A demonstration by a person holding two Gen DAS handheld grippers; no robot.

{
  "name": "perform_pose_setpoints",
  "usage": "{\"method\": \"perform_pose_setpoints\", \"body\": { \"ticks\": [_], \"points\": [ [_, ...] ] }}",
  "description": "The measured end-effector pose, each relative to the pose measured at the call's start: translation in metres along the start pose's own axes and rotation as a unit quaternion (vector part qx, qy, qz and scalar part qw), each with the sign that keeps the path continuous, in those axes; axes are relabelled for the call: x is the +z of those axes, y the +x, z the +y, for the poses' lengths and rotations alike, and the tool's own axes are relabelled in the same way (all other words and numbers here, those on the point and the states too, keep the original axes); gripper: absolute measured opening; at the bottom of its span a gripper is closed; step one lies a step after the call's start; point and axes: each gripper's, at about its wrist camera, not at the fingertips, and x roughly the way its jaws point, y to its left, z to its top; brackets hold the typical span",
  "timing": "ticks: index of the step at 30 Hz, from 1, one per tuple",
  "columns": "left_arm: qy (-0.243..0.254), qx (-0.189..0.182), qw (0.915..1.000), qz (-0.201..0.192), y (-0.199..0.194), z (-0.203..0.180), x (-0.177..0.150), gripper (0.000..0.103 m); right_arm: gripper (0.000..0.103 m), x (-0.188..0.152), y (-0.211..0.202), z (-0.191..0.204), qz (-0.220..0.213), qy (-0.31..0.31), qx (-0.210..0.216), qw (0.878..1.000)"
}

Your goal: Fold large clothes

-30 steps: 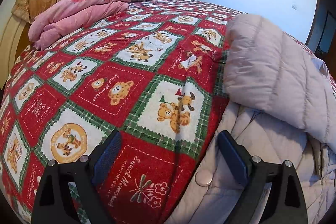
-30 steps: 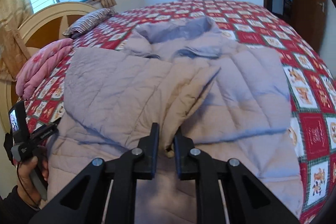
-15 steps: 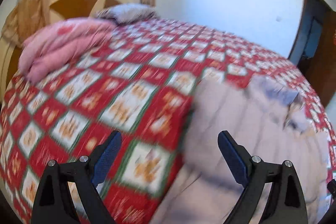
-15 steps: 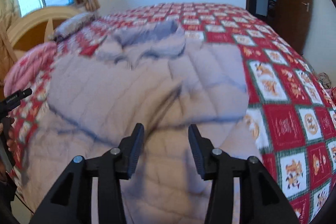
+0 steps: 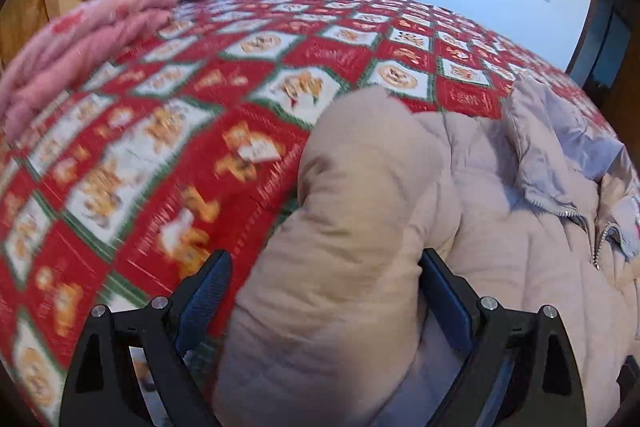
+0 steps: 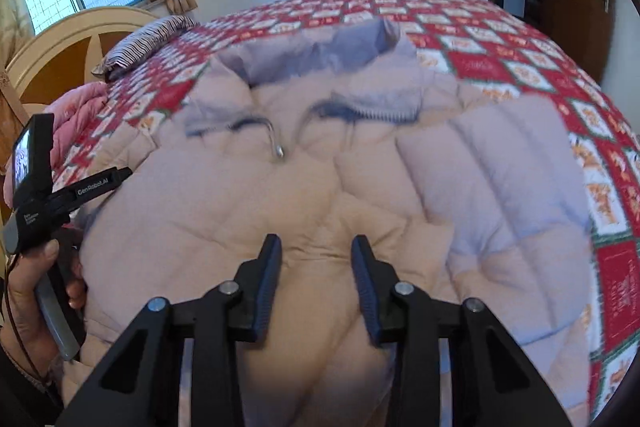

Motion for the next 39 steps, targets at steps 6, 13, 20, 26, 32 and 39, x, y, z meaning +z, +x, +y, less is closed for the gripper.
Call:
{"method": "perform_pose_setpoints", "body": {
  "ticks": [6,13,20,26,32,39],
  "points": [
    [0.0,0.0,1.0,0.006,0.008,-0.002,-0.006,0.098,0.038,-0.01,0.007,-0.001,-0.001,-0.026,-0.013,1.0],
    [0.006,0.006,0.9998,0.016,0.013,-0.004,-0.006,0.102,0.038,-0.017,0.011,0.002,-0.013,-0.037,-0.024,0.999],
    [0.008,0.009,0.9998,0.013,0.013,-0.004,-0.005,0.102,0.038,-0.018,0.014,0.003,-0.011,-0.043,-0.031,0.999],
    [-0.012,-0.017,0.9997,-0.009,-0.036,-0.002,0.004,0.102,0.041,-0.013,0.003,0.008,-0.005,-0.061,-0.038,0.997],
    [-0.011,-0.015,0.9973,-0.072,-0.072,-0.013,0.046,0.102,0.055,0.029,-0.058,-0.023,-0.101,-0.026,-0.042,0.994],
    [-0.024,0.054,0.998,0.023,0.012,-0.034,0.04,0.102,0.056,0.066,-0.011,-0.114,-0.055,0.064,-0.123,0.989]
  ]
}}
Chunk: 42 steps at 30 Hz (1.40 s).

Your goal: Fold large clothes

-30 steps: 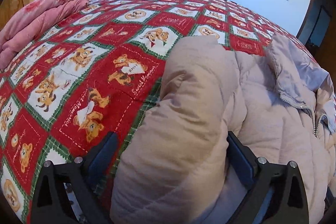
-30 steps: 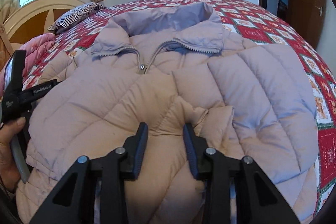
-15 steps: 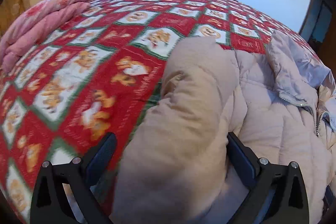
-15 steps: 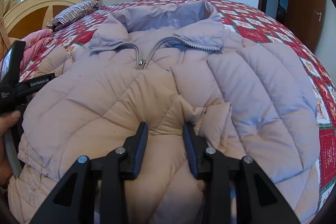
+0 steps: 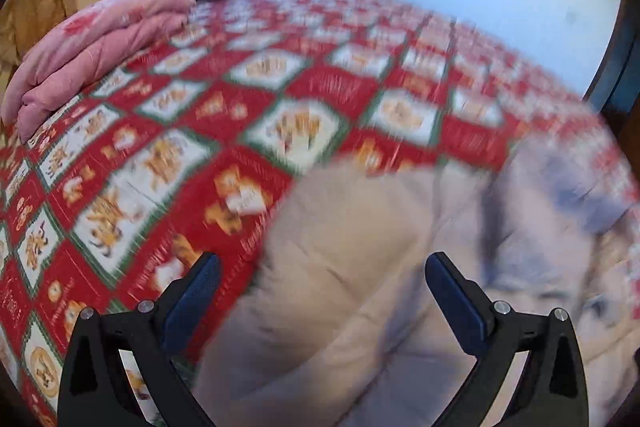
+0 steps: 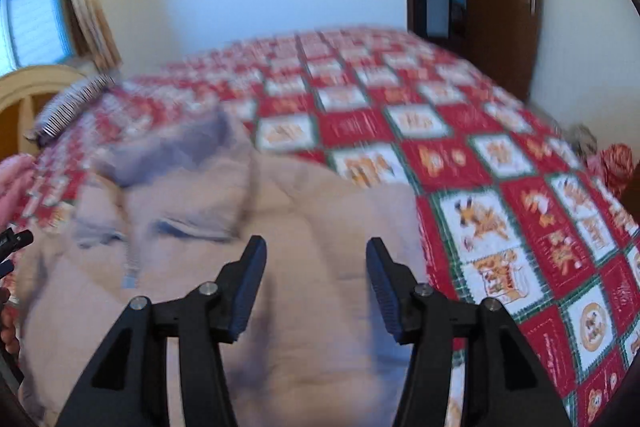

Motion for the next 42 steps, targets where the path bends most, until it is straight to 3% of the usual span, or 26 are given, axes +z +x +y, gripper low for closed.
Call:
{"method": "perform_pose_setpoints", "body": {
  "ticks": [2,4,9,16,21,27,33,36,38,42],
  "points": [
    [0.009,0.008,0.9998,0.015,0.015,-0.003,-0.011,0.102,0.056,-0.006,0.019,-0.001,0.02,-0.021,-0.003,1.0],
    [0.0,0.002,1.0,0.0,0.017,0.0,-0.019,0.102,0.056,-0.014,0.025,0.0,0.021,-0.039,-0.007,0.999],
    [-0.007,0.005,0.9999,-0.006,0.018,0.0,-0.024,0.102,0.056,-0.024,0.034,-0.001,0.02,-0.043,-0.009,0.999],
    [0.015,0.039,0.9989,-0.021,0.017,-0.013,-0.027,0.102,0.057,-0.029,0.036,0.001,0.018,-0.047,-0.013,0.999],
    [0.016,0.035,0.9991,-0.019,0.019,-0.012,-0.026,0.102,0.058,-0.03,0.037,0.001,0.015,-0.048,-0.012,0.999],
    [0.042,-0.004,0.9989,0.019,-0.003,-0.008,-0.012,0.102,0.058,-0.03,0.037,-0.002,0.018,-0.045,-0.007,0.999],
    [0.058,-0.087,0.9936,-0.042,-0.059,-0.027,0.033,0.102,0.077,-0.005,0.022,0.001,0.047,-0.058,0.035,0.997],
    [0.094,-0.11,0.9886,-0.042,-0.051,-0.059,0.053,0.102,0.08,0.026,0.014,0.009,0.027,-0.061,0.055,0.996],
    [0.126,-0.112,0.9848,-0.043,-0.039,-0.079,0.063,0.102,0.089,0.046,0.02,0.018,0.024,-0.069,0.068,0.995],
    [0.162,-0.126,0.9785,-0.024,-0.007,-0.109,0.077,0.102,0.089,0.084,0.045,0.043,0.021,-0.104,0.071,0.992]
  ]
}}
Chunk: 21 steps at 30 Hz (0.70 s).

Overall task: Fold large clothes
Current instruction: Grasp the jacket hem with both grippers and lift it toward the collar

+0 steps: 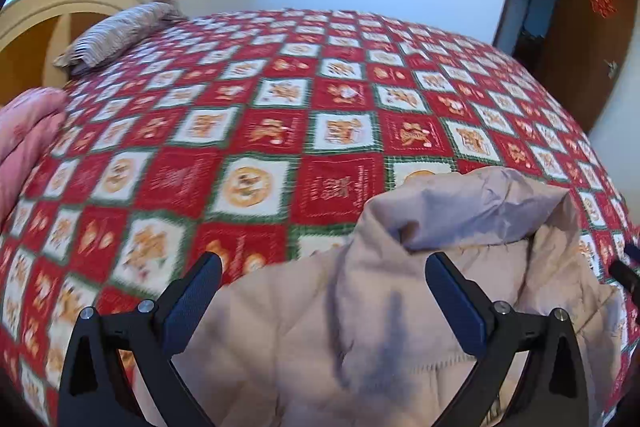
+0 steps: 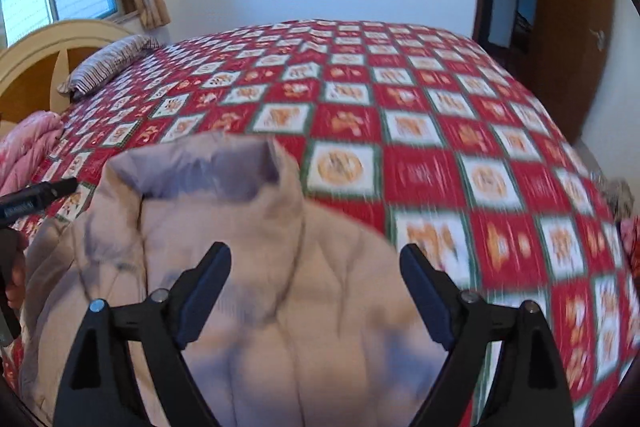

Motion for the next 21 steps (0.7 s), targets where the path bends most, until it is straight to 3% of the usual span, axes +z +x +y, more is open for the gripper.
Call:
{"method": "perform_pose_setpoints", "body": {
  "ticks": [8,10,12,13,14,16,21],
  "points": [
    [0.024,0.0,0.9995,0.02,0.045,-0.007,0.006,0.101,0.089,0.035,0.066,0.019,0.036,-0.064,-0.007,0.997],
    [0.036,-0.005,0.9993,0.011,0.048,-0.011,0.006,0.08,0.085,0.037,0.078,0.022,0.046,-0.073,0.002,0.996],
    [0.05,-0.04,0.9976,0.027,0.051,-0.014,0.007,0.015,0.06,0.038,0.082,0.024,0.051,-0.079,0.006,0.996],
    [0.052,-0.052,0.9968,0.03,0.051,-0.014,0.008,0.007,0.035,0.037,0.082,0.027,0.057,-0.083,0.019,0.995],
    [0.057,-0.043,0.9973,0.017,0.044,-0.015,0.008,0.006,0.017,0.036,0.081,0.029,0.058,-0.087,0.023,0.994],
    [0.061,-0.036,0.9974,-0.017,0.026,-0.015,0.007,0.005,0.014,0.033,0.072,0.034,0.049,-0.104,0.02,0.993],
    [0.053,-0.058,0.9965,-0.029,0.0,-0.002,-0.006,0.002,0.008,0.013,0.039,0.034,0.033,-0.122,0.027,0.992]
  ]
}}
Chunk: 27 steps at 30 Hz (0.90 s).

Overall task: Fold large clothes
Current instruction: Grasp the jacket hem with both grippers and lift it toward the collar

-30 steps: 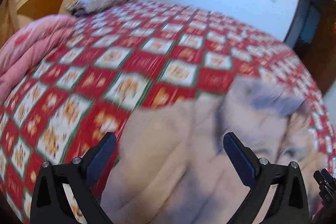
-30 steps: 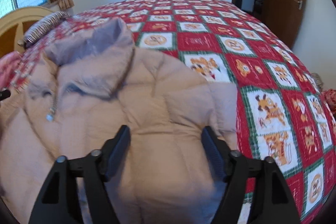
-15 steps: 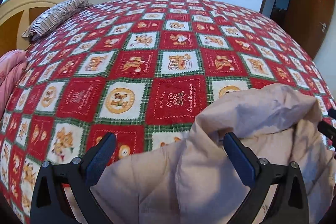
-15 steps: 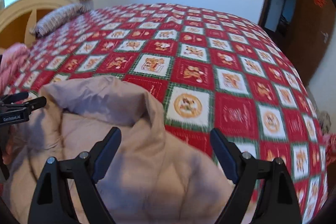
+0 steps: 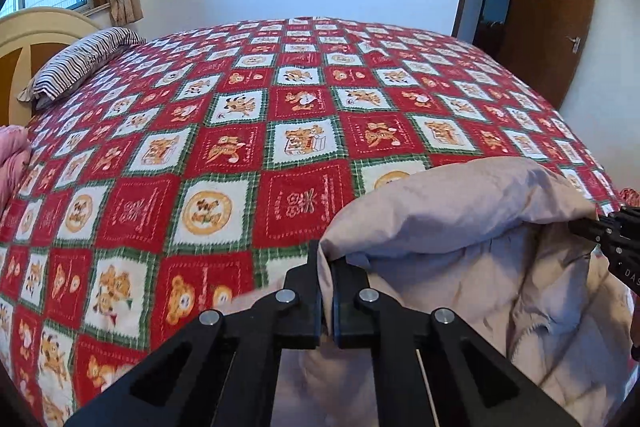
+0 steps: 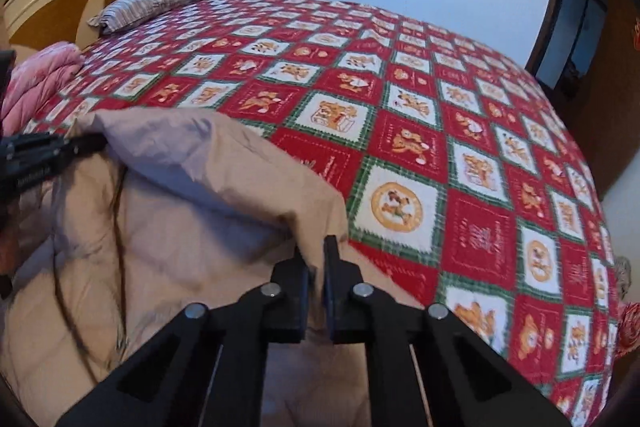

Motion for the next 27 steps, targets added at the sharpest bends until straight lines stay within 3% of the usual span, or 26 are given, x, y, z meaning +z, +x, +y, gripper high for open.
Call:
{"method": "perform_pose_setpoints", "body": {
  "ticks": [5,10,20,21,26,27],
  "points": [
    [0.003,-0.011,0.9999,0.004,-0.007,0.0,-0.029,0.001,0.006,-0.024,-0.011,0.003,0.004,-0.013,-0.001,1.0],
    [0.027,0.001,0.9994,0.019,0.008,-0.009,-0.058,0.001,0.005,-0.041,0.007,0.004,0.028,-0.015,-0.014,0.999],
    [0.013,0.007,0.9999,0.009,-0.006,-0.006,-0.06,0.002,0.007,-0.05,0.016,0.003,0.036,-0.015,-0.035,0.999],
    [0.006,0.008,0.9999,0.006,-0.013,-0.005,-0.06,0.002,0.009,-0.051,0.014,0.002,0.033,-0.014,-0.034,0.999],
    [0.005,0.019,0.9996,-0.021,-0.048,-0.002,-0.06,0.002,0.052,-0.053,0.0,-0.006,0.029,0.002,-0.026,0.999],
    [0.005,0.02,0.9994,-0.028,-0.054,0.0,-0.059,0.002,0.053,-0.054,-0.003,-0.007,0.027,0.004,-0.024,0.999]
  ]
}}
